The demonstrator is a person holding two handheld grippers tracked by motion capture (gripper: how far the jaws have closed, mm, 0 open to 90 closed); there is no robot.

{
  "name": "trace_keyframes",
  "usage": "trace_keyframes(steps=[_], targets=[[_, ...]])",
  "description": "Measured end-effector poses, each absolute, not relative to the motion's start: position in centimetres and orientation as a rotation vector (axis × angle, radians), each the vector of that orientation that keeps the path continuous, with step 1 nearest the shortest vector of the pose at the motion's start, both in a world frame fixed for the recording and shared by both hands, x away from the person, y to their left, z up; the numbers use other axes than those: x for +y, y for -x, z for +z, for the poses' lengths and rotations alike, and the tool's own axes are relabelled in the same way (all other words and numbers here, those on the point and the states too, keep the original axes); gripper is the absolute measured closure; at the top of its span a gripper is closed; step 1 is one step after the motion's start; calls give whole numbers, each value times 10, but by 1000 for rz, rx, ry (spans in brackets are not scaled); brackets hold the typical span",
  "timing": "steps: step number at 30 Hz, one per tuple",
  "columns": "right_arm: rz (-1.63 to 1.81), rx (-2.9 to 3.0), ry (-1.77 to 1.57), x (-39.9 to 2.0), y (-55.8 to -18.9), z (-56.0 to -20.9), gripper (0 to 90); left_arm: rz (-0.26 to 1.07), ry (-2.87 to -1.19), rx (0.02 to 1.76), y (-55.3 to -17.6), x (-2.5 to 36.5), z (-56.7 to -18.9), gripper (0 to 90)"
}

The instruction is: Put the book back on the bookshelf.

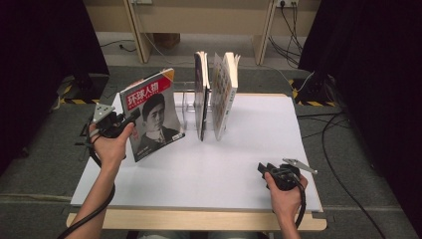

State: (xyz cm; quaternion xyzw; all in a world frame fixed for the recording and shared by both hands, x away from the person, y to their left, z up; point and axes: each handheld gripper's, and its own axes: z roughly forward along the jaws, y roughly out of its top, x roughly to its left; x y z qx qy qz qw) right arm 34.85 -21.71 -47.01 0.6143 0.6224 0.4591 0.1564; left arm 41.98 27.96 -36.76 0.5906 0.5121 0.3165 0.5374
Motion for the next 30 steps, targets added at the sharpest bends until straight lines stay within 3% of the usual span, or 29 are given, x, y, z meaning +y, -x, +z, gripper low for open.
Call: trace_keyframes(steps=[7, 30], targets=[[1319, 1783, -1759, -216, -348, -470, 587, 749, -1410, 1170, -411, 273, -369, 850], [1323, 1766, -1762, -220, -348, -469, 589, 817, -1383, 1143, -434, 252, -338, 862]])
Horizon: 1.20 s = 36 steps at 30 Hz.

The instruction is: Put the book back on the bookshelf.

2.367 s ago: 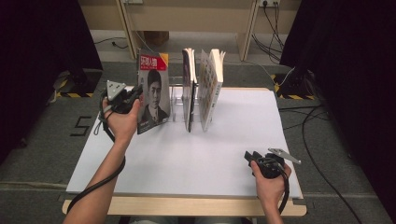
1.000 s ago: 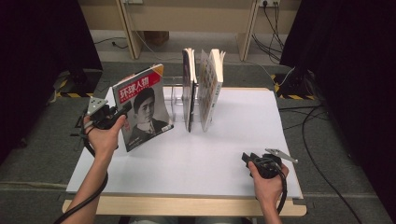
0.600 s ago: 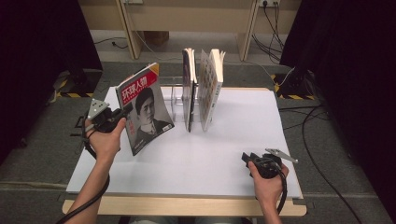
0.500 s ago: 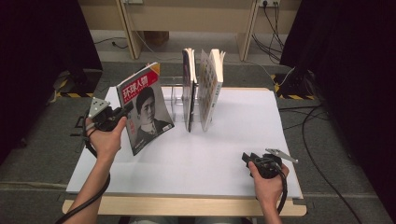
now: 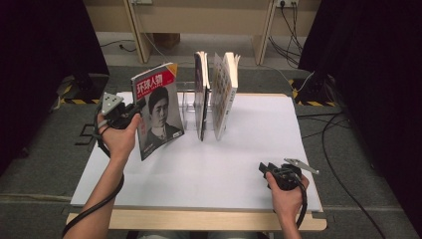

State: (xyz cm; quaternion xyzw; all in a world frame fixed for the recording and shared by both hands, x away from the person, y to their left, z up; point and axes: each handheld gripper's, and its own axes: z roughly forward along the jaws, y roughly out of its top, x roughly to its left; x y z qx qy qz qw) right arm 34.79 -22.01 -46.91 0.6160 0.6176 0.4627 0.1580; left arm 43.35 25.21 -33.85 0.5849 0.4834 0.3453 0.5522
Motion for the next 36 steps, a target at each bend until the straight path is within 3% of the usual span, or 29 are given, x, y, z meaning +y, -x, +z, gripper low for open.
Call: trace_keyframes(steps=[8, 36], targets=[[1321, 1767, -1754, -220, -348, -469, 589, 846, -1364, 1136, -443, 246, -320, 862], [1323, 1758, -1771, -224, -349, -471, 589, 900, -1321, 1139, -497, 217, -310, 861]])
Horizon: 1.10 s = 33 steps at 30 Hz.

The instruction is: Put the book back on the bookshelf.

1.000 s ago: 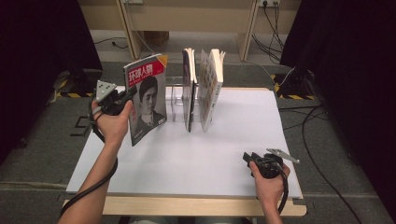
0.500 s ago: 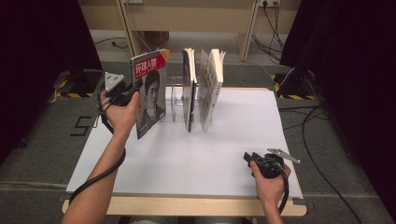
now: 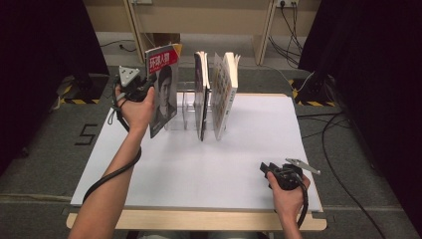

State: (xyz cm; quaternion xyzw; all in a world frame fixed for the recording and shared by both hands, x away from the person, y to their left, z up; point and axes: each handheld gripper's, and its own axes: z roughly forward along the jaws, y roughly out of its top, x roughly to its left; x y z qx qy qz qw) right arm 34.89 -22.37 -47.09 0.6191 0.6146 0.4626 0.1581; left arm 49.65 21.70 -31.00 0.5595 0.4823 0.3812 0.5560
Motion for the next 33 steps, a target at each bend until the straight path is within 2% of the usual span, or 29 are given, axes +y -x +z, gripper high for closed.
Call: trace_keyframes(steps=[8, 26, 33], targets=[[1318, 1766, -1773, -222, -349, -471, 589, 940, -1347, 1131, -501, 212, -336, 859], [1311, 1774, -1763, -220, -348, -471, 590, 833, -1442, 1116, -441, 237, -365, 835], [1308, 1775, -1764, -219, -348, -471, 589, 805, -1456, 1126, -431, 244, -370, 807]])
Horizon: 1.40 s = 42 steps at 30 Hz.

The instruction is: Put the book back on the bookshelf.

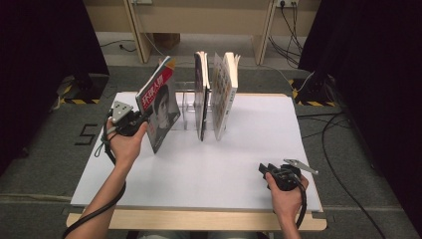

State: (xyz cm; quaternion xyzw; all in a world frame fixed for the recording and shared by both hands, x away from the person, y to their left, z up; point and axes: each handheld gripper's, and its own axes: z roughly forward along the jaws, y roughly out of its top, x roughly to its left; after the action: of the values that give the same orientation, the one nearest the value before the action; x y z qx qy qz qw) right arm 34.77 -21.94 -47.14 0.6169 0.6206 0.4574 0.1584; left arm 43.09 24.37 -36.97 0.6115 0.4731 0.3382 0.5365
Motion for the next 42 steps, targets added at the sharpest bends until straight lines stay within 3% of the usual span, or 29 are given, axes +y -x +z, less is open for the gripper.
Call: trace_keyframes(steps=[7, 18, 22, 24, 31, 42], targets=[[1305, 1780, -1767, -219, -348, -472, 588, 787, -1441, 1145, -436, 244, -372, 748], [1299, 1786, -1784, -221, -349, -474, 587, 761, -1425, 1156, -443, 251, -375, 727], [1295, 1787, -1785, -221, -349, -474, 587, 764, -1420, 1172, -445, 251, -376, 620], [1294, 1790, -1785, -220, -349, -475, 587, 761, -1425, 1173, -445, 251, -377, 613], [1288, 1802, -1789, -219, -349, -476, 587, 751, -1451, 1202, -449, 250, -377, 848], [1292, 1793, -1790, -222, -349, -476, 588, 770, -1442, 1188, -456, 243, -372, 862]])
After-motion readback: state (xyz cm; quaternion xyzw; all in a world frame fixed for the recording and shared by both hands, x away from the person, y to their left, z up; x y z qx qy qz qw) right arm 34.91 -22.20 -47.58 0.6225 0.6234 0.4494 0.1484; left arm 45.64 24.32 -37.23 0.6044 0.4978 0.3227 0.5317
